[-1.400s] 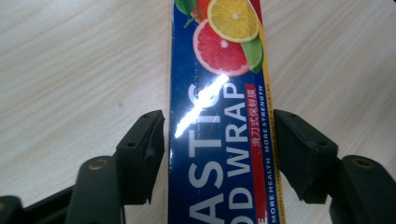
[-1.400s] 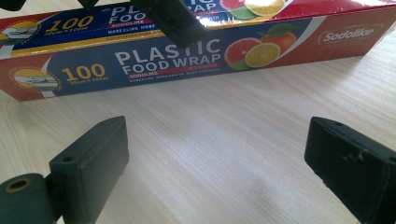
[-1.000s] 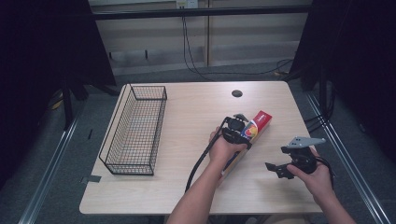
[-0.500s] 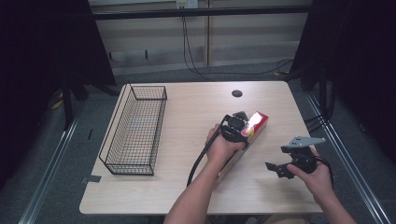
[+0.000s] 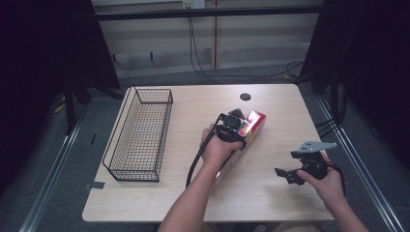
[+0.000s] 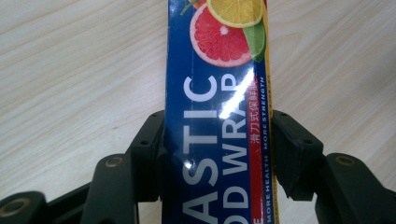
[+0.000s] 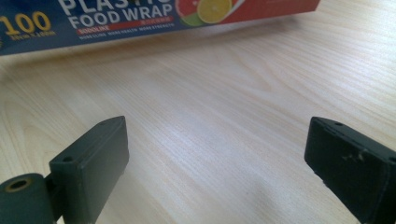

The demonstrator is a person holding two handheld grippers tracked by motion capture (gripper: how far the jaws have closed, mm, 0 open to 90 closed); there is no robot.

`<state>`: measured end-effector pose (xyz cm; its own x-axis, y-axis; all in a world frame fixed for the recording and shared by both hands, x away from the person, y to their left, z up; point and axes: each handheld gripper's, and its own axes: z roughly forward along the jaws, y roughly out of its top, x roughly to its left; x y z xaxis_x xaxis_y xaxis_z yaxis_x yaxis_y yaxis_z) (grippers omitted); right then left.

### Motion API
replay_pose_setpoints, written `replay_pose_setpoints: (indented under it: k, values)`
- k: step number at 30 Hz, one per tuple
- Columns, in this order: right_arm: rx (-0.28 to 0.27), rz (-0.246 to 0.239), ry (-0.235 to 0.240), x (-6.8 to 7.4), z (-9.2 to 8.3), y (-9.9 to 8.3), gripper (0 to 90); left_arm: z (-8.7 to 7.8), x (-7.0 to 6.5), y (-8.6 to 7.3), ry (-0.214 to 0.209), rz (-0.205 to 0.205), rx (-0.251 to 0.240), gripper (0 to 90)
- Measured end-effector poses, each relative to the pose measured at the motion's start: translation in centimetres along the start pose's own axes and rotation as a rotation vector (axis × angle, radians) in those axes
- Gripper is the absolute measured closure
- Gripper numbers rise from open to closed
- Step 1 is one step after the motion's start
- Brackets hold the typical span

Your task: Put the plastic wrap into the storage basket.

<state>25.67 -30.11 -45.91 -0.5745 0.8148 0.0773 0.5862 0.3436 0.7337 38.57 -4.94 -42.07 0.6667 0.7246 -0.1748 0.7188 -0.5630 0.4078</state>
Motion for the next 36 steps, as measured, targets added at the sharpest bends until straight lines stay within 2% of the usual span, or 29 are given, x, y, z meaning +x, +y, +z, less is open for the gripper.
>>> replay_pose_setpoints:
  k: [2, 4, 5, 6, 9, 13, 17, 18, 23, 24, 25, 29, 31, 34, 35, 36]
  values:
    - [-0.002, -0.003, 0.002, -0.1, 0.0, 0.0, 6.0, -0.5, 0.1, 0.0, 0.006, -0.013, 0.004, 44.2]
    - [-0.003, 0.002, 0.001, 0.0, -0.1, 0.0, 6.0, -1.0, 0.3, 0.0, 0.007, -0.007, 0.001, 44.2]
    - [-0.002, 0.0, 0.001, 0.0, -0.1, 0.0, 6.0, -1.2, 0.4, 0.0, 0.002, -0.021, -0.002, 44.2]
    - [-0.003, 0.003, 0.001, 0.0, -0.1, 0.0, 6.0, -1.5, 0.5, 0.1, -0.002, -0.01, 0.001, 44.2]
    - [-0.002, -0.003, 0.001, 0.0, 0.0, 0.0, 6.0, -2.1, 0.8, 0.1, -0.016, -0.026, -0.006, 44.2]
    - [-0.004, -0.004, 0.0, -0.1, -0.1, 0.0, 6.0, -3.0, 1.3, 0.1, -0.007, -0.02, 0.001, 44.2]
    - [-0.003, -0.003, -0.001, -0.1, -0.1, 0.0, 6.0, -3.5, 1.7, 0.0, -0.011, -0.048, 0.002, 44.3]
    - [-0.005, -0.002, -0.001, -0.1, -0.1, 0.0, 6.0, -3.8, 1.8, 0.0, -0.004, -0.045, 0.021, 44.3]
    - [-0.009, -0.002, -0.002, -0.1, -0.1, 0.0, 5.9, -4.6, 2.4, -0.2, 0.011, -0.052, 0.018, 44.4]
    - [-0.009, 0.0, -0.003, -0.1, -0.1, 0.0, 5.9, -4.8, 2.5, -0.1, 0.013, -0.042, 0.022, 44.4]
    - [-0.009, -0.001, -0.003, -0.1, -0.1, 0.0, 5.9, -4.9, 2.5, -0.2, 0.013, -0.063, 0.014, 44.4]
    - [-0.006, -0.005, -0.002, -0.1, -0.1, 0.0, 5.9, -5.6, 2.9, -0.2, 0.01, -0.057, 0.007, 44.4]
    - [-0.008, -0.001, -0.007, -0.1, -0.1, 0.0, 5.9, -5.9, 3.0, -0.2, 0.023, -0.057, 0.013, 44.4]
    - [-0.009, 0.0, -0.006, -0.1, -0.1, 0.0, 5.9, -6.3, 3.3, -0.3, 0.028, -0.072, 0.011, 44.5]
    - [-0.012, 0.004, -0.005, 0.0, -0.1, 0.1, 5.9, -6.4, 3.4, -0.4, 0.026, -0.088, 0.007, 44.4]
    - [-0.014, 0.004, -0.005, 0.0, -0.1, 0.1, 5.9, -6.5, 3.6, -0.4, 0.023, -0.077, 0.012, 44.5]
